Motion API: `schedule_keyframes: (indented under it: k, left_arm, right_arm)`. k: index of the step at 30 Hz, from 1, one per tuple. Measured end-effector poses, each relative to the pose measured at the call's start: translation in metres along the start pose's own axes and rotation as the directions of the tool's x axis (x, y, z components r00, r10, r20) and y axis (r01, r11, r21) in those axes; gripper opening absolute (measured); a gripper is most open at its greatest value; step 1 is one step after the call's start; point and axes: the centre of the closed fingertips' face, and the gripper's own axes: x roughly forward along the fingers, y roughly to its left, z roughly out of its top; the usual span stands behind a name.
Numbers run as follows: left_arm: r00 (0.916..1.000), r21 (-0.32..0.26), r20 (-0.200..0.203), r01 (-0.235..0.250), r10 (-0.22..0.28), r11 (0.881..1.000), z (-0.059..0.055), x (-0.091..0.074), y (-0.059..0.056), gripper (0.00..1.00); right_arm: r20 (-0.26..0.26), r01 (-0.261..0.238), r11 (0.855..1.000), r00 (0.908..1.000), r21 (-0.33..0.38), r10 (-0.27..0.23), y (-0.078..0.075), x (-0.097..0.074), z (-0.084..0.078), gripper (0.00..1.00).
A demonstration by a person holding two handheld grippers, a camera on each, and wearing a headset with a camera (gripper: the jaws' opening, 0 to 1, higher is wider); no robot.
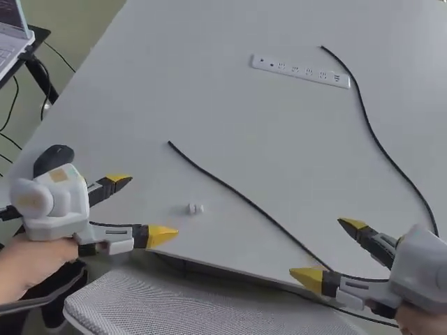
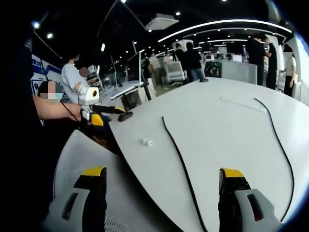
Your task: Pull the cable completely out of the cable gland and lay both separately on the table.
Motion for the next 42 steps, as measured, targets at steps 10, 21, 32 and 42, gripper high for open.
schedule_keyframes:
  k: [10, 21, 32, 42]
  left_arm:
    - [0.9998, 0.023, 0.02, 0.006, -0.007, 1.0, 0.005, -0.003, 0.0, 0.99]
    - [0.9995, 0.012, 0.032, -0.006, 0.006, 1.0, 0.008, -0.007, 0.005, 0.98]
    - [0.9995, 0.011, 0.031, -0.002, 0.001, 1.0, 0.009, -0.005, 0.003, 0.98]
    - [0.9996, 0.019, 0.027, 0.003, -0.004, 1.0, 0.011, -0.004, 0.002, 0.98]
  right_arm:
    - [-0.04, 0.009, 1.0, 0.9991, -0.005, -0.009, -0.003, -0.003, -0.007, 0.99]
    - [-0.06, 0.011, 1.0, 0.9981, -0.029, -0.013, 0.0, -0.004, -0.01, 0.99]
    - [-0.072, 0.018, 0.999, 0.9972, -0.038, -0.02, 0.0, -0.007, -0.012, 0.97]
    - [-0.053, 0.034, 0.999, 0.998, -0.024, -0.036, -0.002, -0.008, -0.009, 0.96]
